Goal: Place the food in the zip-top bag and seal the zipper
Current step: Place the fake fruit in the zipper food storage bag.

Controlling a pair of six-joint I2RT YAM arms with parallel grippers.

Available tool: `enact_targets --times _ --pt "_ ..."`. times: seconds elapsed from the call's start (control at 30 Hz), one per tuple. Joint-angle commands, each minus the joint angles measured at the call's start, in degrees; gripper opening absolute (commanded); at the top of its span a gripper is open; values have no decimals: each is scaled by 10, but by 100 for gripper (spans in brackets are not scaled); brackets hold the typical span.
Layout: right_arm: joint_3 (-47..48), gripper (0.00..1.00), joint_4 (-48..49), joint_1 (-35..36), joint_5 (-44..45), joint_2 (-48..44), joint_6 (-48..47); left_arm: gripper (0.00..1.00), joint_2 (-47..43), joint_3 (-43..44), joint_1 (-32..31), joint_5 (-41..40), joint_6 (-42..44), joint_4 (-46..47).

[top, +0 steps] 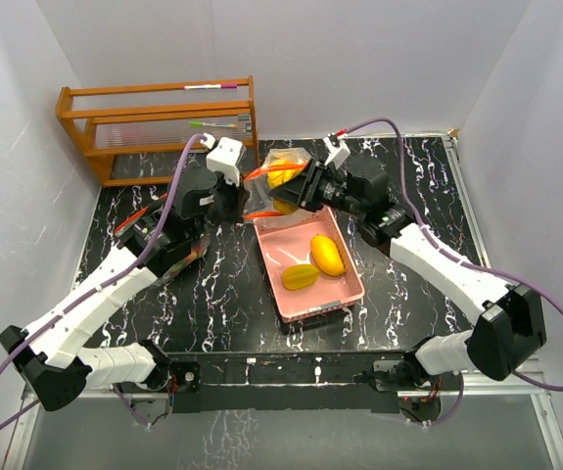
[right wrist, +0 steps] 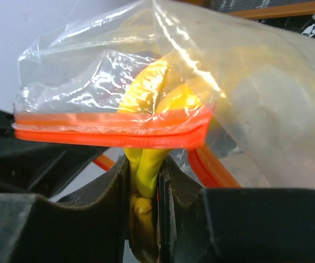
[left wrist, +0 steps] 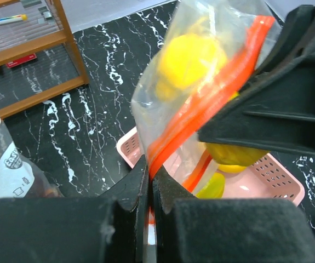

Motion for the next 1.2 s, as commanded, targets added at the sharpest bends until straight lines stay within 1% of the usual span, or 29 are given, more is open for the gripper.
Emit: enact_targets --times 0.0,0.07,0.1,0.13,0.2,0.23,0.37,0.4,0.43,0.53,0.6,0.7,0.77,0.9,1.0,1.17 --pt "93 8 -107 52 174 20 -32 0 -2 13 3 31 -14 23" --pt "121 9 -147 78 216 37 -57 0 4 22 3 33 -14 21" --pt "132 12 -164 88 226 48 -72 0 6 27 3 33 -11 20" --pt "141 18 -178 96 233 58 -81 0 7 32 3 33 -9 20" --pt "147 38 -192 109 240 71 -93 0 10 38 3 32 -4 22" --pt "145 47 -192 113 238 71 -98 0 11 39 3 32 -3 23" --pt "132 71 -179 126 240 53 -118 0 16 37 3 31 0 23" --pt "129 77 -179 127 241 46 -123 0 17 36 3 31 1 23" --pt "126 80 -178 126 241 38 -127 0 18 33 3 31 1 22" --pt "117 82 -175 126 241 11 -138 0 18 28 3 17 5 20" --pt "111 84 -179 127 239 -6 -144 0 18 28 3 5 11 14" --pt "105 85 -199 126 246 -31 -158 0 15 30 3 -15 19 1" --pt "97 85 -212 127 261 -52 -166 0 8 30 3 -30 24 -6" --pt "70 90 -234 126 321 -105 -175 0 -6 31 3 -57 34 -20" --pt "66 90 -280 126 352 -122 -196 0 -13 44 3 -71 44 -31" --pt "54 88 -363 126 360 -116 -244 0 -21 61 3 -101 65 -47"
